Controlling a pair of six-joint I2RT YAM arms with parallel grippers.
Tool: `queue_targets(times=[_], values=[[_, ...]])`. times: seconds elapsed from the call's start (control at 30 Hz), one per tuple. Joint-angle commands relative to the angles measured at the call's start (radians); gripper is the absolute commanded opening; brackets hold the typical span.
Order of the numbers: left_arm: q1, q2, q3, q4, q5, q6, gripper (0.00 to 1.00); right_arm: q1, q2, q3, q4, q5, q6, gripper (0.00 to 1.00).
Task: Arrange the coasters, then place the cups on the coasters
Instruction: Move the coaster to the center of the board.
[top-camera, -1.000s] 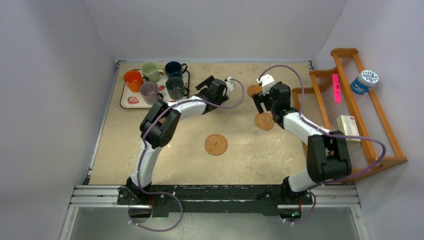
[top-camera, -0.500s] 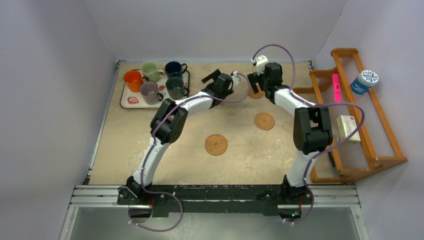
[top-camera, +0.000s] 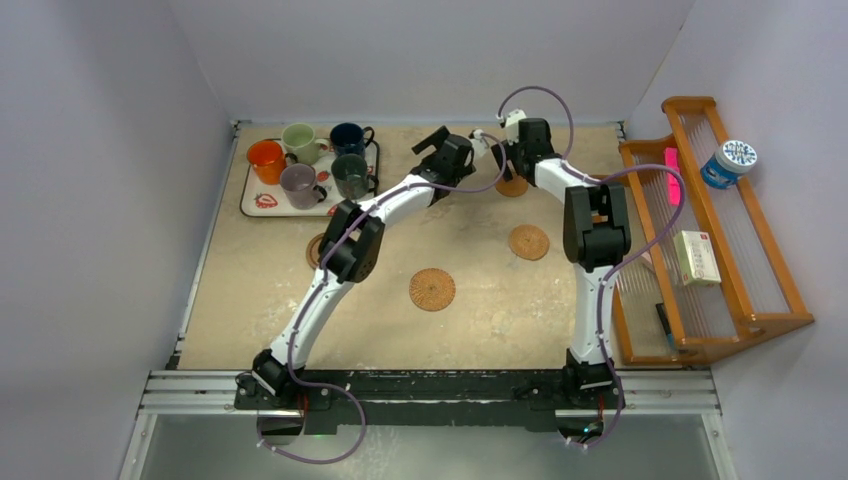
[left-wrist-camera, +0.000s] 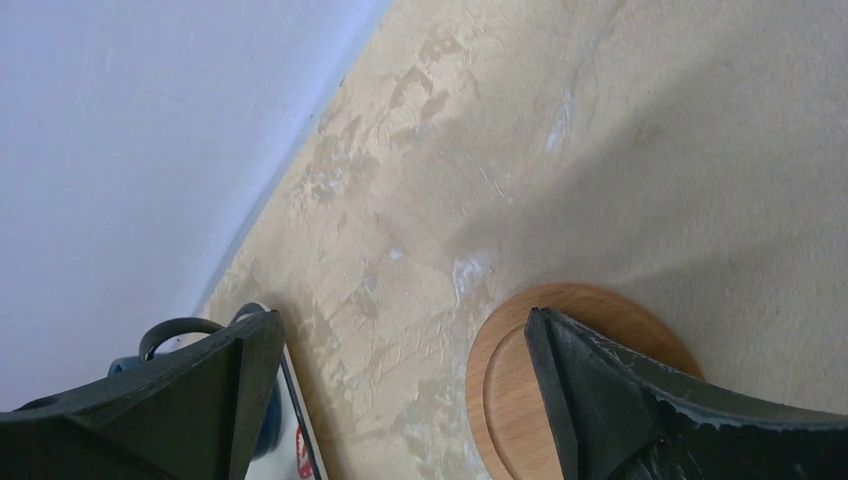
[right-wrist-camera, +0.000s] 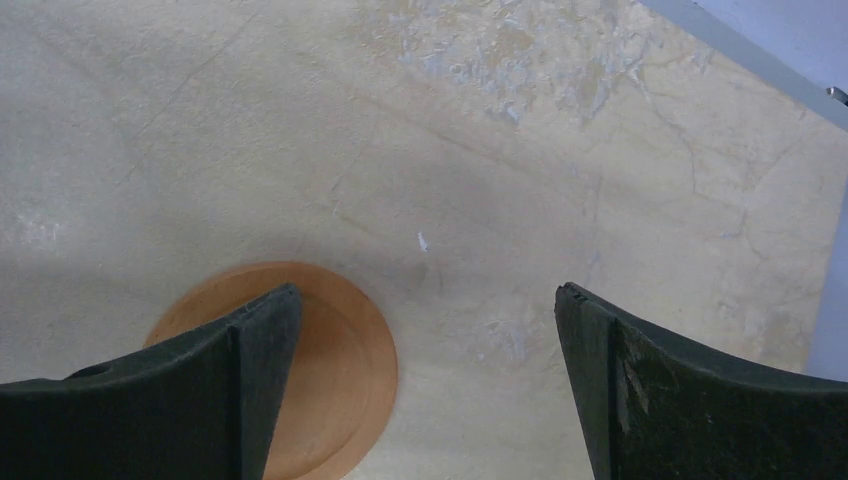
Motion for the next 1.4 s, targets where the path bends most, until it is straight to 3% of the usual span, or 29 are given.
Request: queue_targets(times=[0.0, 0.47, 1.03, 1.37], values=[[0.008, 0.070, 0.059, -0.017, 0.021, -0.002, 0.99, -0.006, 0.001, 0.059, -0.034, -0.009, -0.012, 0.99], [0.034, 0.172, 0.192, 0.090, -0.050, 0.004, 0.99, -0.017, 0.013, 0.051, -0.076, -0.050, -0.013, 0.99], [0.042, 0.066, 0.154, 0.017, -0.025, -0.088, 1.00, -0.050, 0.188, 0.234, -0.091, 0.102, -0.020, 0.99], [0.042, -0.019, 0.188, -0.040, 0.040, -0.130, 1.00, -0.051, 0.105, 0.186, -0.068, 0.081, -0.045, 0.99]])
